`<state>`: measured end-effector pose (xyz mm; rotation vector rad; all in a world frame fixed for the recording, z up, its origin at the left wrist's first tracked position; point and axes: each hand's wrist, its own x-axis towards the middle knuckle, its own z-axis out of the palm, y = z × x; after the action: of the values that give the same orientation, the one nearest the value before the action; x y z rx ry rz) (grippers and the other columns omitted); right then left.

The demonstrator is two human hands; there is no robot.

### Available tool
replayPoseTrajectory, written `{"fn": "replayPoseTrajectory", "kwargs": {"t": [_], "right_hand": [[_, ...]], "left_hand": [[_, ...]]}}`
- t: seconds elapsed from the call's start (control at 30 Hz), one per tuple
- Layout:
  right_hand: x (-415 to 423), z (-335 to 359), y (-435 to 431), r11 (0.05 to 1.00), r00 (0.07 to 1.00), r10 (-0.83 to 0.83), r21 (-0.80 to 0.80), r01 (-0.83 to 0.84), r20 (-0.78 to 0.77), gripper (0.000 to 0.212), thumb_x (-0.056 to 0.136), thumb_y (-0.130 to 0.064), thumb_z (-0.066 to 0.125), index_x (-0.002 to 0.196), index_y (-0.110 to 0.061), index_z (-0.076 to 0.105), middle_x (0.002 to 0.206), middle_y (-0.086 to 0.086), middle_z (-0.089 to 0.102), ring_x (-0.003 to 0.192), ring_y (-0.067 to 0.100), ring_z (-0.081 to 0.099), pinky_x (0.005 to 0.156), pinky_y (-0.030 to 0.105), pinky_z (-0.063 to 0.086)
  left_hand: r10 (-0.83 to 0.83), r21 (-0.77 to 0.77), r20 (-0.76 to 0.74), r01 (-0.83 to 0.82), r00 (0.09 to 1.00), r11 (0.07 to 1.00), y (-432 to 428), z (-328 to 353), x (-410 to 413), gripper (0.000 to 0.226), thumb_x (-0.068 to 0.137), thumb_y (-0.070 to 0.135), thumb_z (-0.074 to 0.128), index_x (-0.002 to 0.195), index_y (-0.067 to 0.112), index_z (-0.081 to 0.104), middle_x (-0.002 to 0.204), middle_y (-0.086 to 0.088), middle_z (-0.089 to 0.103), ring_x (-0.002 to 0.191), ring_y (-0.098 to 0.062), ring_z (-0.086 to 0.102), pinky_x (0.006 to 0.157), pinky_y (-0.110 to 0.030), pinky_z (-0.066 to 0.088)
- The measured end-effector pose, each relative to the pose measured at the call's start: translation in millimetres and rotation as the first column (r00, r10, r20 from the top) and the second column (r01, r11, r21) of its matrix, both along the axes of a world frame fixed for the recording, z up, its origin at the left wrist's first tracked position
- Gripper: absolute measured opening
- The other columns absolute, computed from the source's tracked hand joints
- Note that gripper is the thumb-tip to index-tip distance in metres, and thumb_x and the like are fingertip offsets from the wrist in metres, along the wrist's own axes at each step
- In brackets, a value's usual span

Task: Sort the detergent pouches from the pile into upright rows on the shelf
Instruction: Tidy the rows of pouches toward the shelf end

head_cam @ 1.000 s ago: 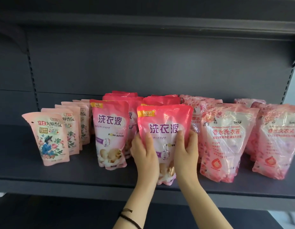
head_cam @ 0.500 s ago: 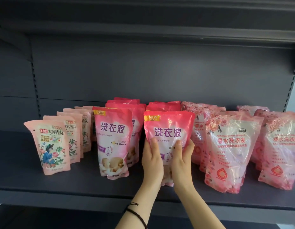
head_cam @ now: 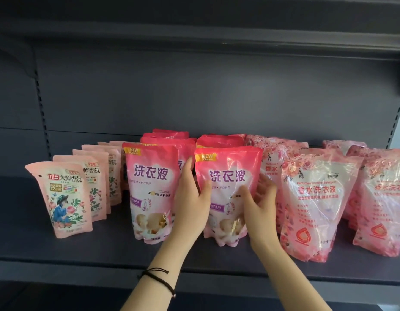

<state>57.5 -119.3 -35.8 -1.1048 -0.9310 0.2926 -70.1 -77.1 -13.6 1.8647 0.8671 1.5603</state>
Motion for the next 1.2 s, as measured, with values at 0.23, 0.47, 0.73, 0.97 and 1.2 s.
{"fn": "replayPoseTrajectory", "kwargs": {"t": [0.23,0.47,0.73,0.97,1.2], "right_hand": [[15,72,-12,0.983,0.797,-0.167,0.034,0.18,0.58,0.057,0.091,0.0,0.052,0.143,-0.015,0.036,0.131,0.001,0.051,0.112,0.015,0.052,0.093,0.025,0.042],[28,152,-19,0.929,0.27,0.088,-0.176,0.324,0.959,0.031,0.085,0.004,0.051,0.096,-0.012,0.076,0.092,0.003,0.073,0.083,0.02,0.064,0.072,0.019,0.046],[70,227,36,0.838,0.026,0.308,-0.284,0.465,0.951,0.02,0.084,-0.014,0.059,0.093,-0.027,0.073,0.085,-0.009,0.071,0.084,0.014,0.063,0.08,0.028,0.05],[106,237,137,0.76,-0.168,0.456,-0.284,0.585,0.874,0.026,0.085,-0.024,0.066,0.111,-0.026,0.069,0.112,-0.008,0.069,0.105,0.018,0.062,0.078,0.027,0.048],[127,214,194,0.722,-0.204,0.56,-0.353,0.594,0.803,0.026,0.084,-0.029,0.068,0.11,-0.027,0.07,0.111,-0.01,0.069,0.106,0.014,0.061,0.071,0.027,0.045]], "left_hand": [[0.214,0.317,-0.525,-0.044,0.823,0.947,4,84,-15,0.024,0.096,0.013,0.053,0.114,0.011,0.068,0.107,-0.009,0.069,0.099,-0.024,0.063,0.094,-0.038,0.048],[0.185,0.27,-0.921,0.219,0.343,0.938,22,161,-25,0.013,0.085,0.033,0.069,0.094,0.025,0.073,0.078,0.019,0.065,0.082,-0.007,0.061,0.074,-0.027,0.051],[0.152,0.247,-0.939,0.3,0.308,0.921,94,218,4,0.013,0.089,0.034,0.064,0.095,0.026,0.073,0.085,0.014,0.072,0.086,-0.006,0.066,0.082,-0.029,0.051],[0.07,0.158,-0.962,0.329,0.263,0.931,193,211,63,0.02,0.087,0.016,0.069,0.106,0.019,0.07,0.101,0.003,0.072,0.086,-0.008,0.064,0.079,-0.02,0.047],[0.021,0.094,-0.981,0.382,0.19,0.919,251,187,85,0.024,0.084,0.019,0.072,0.108,0.017,0.071,0.101,0.002,0.073,0.087,-0.008,0.066,0.069,-0.011,0.043]]}}
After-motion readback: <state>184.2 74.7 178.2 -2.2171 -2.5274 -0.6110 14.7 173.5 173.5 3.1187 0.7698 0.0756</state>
